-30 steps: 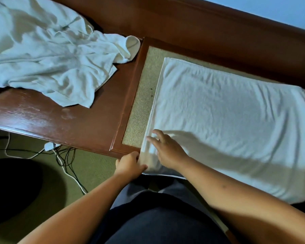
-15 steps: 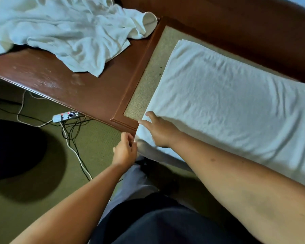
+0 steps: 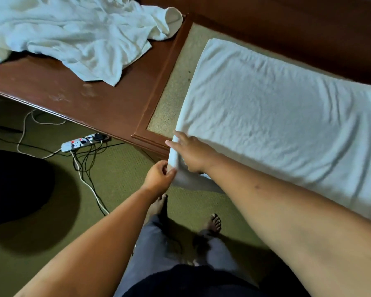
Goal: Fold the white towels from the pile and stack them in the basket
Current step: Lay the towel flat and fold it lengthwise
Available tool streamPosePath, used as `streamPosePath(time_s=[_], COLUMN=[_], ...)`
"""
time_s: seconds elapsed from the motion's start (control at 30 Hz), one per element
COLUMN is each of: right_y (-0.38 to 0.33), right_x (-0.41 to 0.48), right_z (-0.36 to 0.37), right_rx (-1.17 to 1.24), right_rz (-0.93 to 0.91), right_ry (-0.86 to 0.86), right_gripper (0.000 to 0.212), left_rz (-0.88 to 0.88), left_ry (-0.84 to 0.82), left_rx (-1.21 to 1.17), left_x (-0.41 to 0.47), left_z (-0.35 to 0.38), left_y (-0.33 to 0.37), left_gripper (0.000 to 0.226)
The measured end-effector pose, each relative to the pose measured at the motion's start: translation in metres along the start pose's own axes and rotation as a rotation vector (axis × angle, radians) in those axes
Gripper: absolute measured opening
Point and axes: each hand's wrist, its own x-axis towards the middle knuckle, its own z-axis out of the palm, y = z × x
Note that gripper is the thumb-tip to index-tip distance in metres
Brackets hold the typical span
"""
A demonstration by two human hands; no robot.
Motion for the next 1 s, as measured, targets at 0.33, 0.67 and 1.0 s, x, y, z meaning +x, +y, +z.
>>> streamPosePath(time_s=[0.33,0.67,1.0], right_y=[-0.024,0.012,0.138], right_x=[0.022,-0.066,-0.273], right_z=[-0.013,-0.016,0.071], right_rx=[0.165,0.096,-0.081], right_rz=[0.119,0.184,0.796], right_ry=[-0.04,0.032,0.037], right_gripper=[0.014,0.028,0.037], left_rz=[0.053,0.297,0.215], left_ry=[-0.019,-0.339,-0.699], left_rx=[0.015,0.248,0.416], left_x=[-0.004,-0.04,-0.115], left_z=[-0.037,0.0,0.187], left_y=[-0.017,0.039,0.079], left_gripper=[0.009,0.012,0.03])
